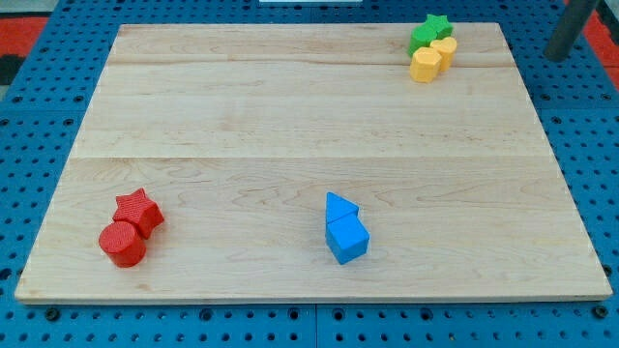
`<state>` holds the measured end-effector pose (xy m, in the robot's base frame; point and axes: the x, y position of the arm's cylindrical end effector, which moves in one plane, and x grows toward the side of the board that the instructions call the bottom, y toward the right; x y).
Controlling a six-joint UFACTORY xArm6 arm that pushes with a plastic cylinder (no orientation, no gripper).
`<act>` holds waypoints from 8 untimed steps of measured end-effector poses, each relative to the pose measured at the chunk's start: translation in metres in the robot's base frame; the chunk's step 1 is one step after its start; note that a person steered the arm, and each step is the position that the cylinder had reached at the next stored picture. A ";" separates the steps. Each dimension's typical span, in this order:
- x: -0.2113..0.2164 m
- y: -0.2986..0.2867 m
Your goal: Move the green star towards the top center
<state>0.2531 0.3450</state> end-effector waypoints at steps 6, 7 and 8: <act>-0.041 -0.146; -0.041 -0.159; -0.041 -0.176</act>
<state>0.2124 0.1690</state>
